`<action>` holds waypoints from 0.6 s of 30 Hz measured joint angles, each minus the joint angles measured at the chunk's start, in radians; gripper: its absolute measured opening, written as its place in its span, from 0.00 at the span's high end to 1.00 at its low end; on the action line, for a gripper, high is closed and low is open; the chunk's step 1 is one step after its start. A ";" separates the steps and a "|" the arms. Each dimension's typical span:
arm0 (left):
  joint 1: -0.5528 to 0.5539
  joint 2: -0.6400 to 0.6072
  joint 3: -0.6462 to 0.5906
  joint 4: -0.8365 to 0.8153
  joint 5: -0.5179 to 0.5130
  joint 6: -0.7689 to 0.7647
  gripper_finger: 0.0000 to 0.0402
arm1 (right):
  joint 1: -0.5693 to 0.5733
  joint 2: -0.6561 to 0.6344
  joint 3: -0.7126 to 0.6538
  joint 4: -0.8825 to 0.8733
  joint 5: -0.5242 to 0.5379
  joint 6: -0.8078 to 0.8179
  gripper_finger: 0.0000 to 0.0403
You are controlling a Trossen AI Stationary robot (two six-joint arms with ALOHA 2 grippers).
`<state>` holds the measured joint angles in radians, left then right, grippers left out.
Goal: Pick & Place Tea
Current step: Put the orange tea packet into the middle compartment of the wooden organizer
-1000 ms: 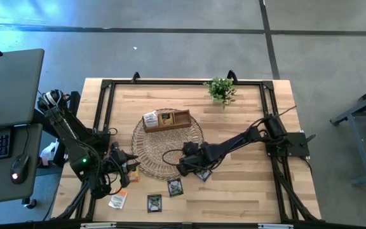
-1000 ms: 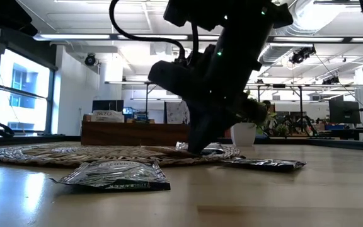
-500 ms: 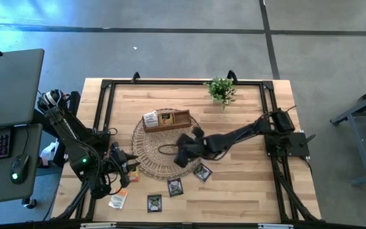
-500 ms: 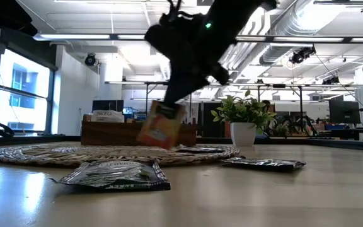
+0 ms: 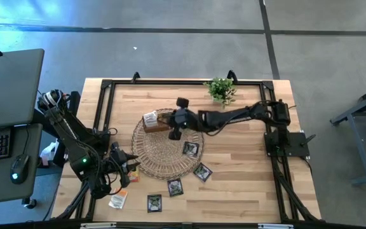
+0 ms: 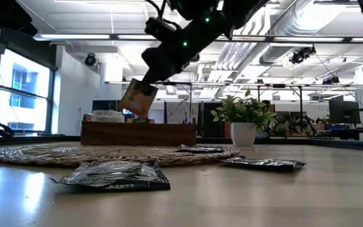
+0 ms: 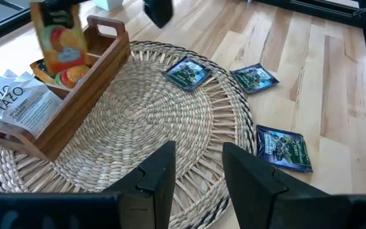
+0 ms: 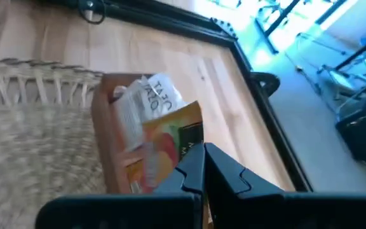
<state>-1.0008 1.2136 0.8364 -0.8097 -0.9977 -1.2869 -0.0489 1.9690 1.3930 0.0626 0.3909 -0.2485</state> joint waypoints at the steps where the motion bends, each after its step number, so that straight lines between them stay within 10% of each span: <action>1: 0.000 0.000 0.000 0.000 0.001 0.000 0.68 | -0.009 0.000 0.000 -0.007 -0.020 -0.005 1.00; 18: 0.000 0.000 0.000 0.000 0.000 0.003 0.68 | -0.053 0.000 0.000 -0.103 -0.115 -0.093 0.99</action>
<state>-1.0012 1.2134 0.8364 -0.8097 -0.9981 -1.2839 -0.1022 1.9690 1.3930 -0.0402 0.2757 -0.3420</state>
